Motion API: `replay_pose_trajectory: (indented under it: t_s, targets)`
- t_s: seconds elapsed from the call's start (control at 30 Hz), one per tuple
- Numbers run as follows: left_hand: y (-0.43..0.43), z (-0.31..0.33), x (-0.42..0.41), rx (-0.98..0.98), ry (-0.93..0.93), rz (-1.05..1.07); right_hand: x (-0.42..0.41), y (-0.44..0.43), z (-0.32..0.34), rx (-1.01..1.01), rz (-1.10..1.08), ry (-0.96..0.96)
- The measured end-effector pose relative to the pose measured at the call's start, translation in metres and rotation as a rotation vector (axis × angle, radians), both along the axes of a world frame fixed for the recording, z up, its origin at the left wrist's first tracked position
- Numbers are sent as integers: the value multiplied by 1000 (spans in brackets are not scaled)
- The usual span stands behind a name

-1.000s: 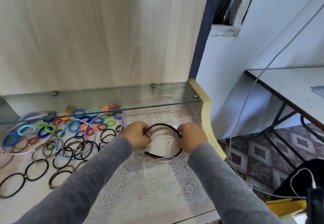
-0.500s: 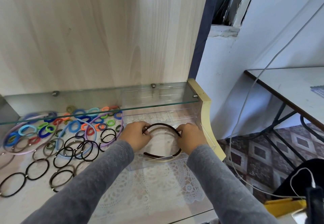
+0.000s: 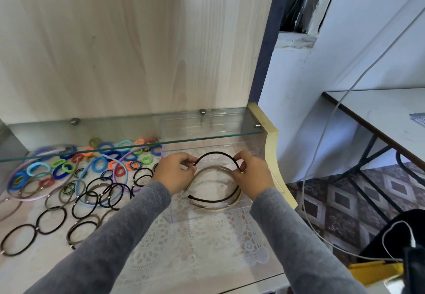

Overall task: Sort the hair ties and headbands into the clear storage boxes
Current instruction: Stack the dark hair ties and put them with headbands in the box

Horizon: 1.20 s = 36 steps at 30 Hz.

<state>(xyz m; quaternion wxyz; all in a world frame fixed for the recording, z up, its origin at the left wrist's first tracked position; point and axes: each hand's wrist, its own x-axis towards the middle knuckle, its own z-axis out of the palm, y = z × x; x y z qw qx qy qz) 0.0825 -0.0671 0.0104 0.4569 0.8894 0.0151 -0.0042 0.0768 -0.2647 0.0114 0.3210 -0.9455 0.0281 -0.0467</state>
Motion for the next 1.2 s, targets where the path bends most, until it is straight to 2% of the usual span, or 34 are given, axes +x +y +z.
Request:
replay_pose_trajectory:
  t_s: [0.27, 0.57, 0.83, 1.2]
  targets:
    - [-3, -9, -2, -67, 24, 22, -5, -2, -7, -22, 19, -36]
    - [-2, -11, -1, 256, 27, -91, -4, 0, -13, -102, 25, 81]
    - [-3, -12, 0, 391, 63, -150, -3, 2, -17, -166, 5, 104]
    - [-6, -19, -6, 594, -66, -268, -3, 3, -15, -185, -7, 49]
